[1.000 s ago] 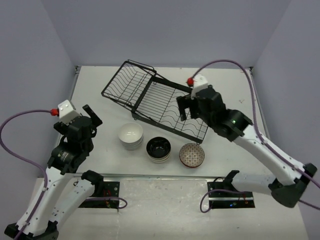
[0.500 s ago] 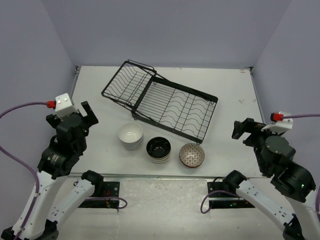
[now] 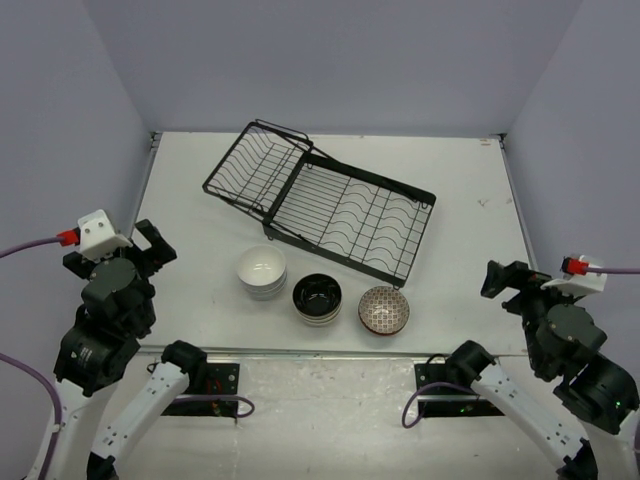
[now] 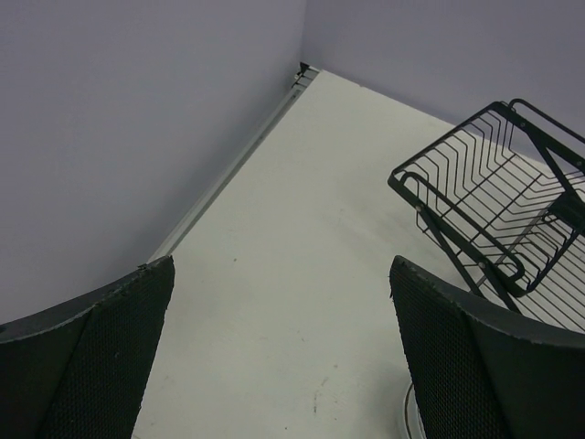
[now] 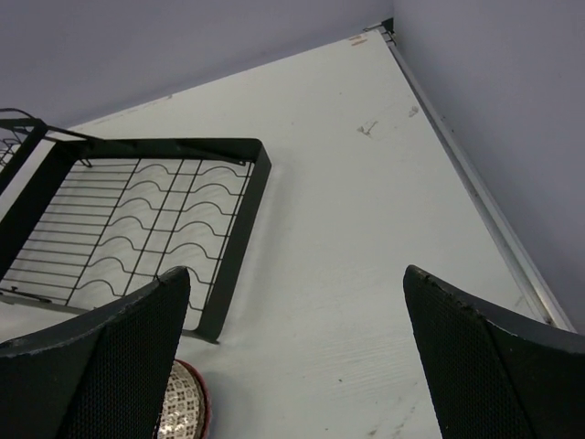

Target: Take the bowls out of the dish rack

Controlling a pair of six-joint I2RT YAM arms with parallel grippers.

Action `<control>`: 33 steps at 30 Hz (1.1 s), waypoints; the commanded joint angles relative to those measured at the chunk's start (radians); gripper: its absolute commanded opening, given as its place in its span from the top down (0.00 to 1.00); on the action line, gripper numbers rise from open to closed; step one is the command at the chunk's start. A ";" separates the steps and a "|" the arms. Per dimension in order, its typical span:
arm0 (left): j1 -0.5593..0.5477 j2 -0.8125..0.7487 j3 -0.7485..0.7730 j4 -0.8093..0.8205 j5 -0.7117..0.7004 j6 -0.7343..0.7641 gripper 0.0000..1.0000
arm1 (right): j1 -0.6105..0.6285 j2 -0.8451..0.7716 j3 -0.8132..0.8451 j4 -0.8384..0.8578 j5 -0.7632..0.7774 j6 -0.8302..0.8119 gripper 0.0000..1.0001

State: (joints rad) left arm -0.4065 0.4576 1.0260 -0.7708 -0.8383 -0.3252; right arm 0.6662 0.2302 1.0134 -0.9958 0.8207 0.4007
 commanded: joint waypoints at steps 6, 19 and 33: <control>-0.003 -0.014 -0.104 0.120 0.011 -0.005 0.00 | -0.001 0.061 -0.035 0.121 0.075 -0.049 0.01; -0.003 -0.004 -0.172 0.185 0.019 0.043 0.00 | 0.000 0.086 -0.068 0.209 0.070 -0.094 0.01; -0.003 -0.028 -0.211 0.211 0.031 0.072 0.00 | 0.000 0.061 -0.084 0.241 0.032 -0.106 0.01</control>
State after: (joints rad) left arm -0.4072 0.4423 0.8242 -0.6018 -0.8116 -0.2836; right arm 0.6662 0.2966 0.9356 -0.7979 0.8612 0.3080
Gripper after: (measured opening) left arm 0.997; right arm 0.987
